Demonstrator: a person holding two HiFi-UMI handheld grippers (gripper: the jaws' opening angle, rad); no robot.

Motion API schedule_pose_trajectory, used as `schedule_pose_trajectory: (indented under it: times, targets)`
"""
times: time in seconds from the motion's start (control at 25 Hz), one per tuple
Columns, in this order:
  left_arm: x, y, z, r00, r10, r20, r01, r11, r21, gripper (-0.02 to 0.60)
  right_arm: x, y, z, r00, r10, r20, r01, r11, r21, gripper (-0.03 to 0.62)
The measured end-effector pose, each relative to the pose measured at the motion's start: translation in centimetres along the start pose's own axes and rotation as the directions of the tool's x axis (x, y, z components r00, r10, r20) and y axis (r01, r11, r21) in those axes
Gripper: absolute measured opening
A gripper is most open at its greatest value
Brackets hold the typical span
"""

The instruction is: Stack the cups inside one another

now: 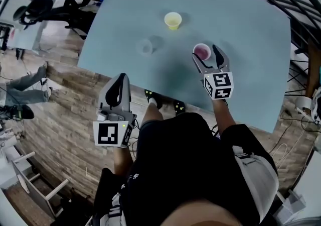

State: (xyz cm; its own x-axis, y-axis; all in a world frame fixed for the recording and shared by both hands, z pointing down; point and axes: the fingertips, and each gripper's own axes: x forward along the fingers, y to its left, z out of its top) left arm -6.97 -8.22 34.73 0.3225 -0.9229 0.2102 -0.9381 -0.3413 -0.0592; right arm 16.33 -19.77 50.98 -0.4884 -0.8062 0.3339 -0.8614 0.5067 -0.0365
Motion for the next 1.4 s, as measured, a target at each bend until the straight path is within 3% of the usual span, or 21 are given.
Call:
schedule_pose_trajectory:
  times: [0.88,1.4]
  targets:
    - [-0.8,1.4,-2.1,0.996,0.054,-0.064,-0.055,0.999,-0.002,-0.015,2.3,-0.9,-4.3,0.993,-0.05,-0.105,0.05,0.999,0.0,0.373]
    - [-1.3,2.6,-2.2,0.997,0.061,-0.052,-0.062,0.998,-0.021,-0.015,2.2,0.1,-2.8,0.995,-0.041,-0.093,0.038,0.999,-0.028,0.37]
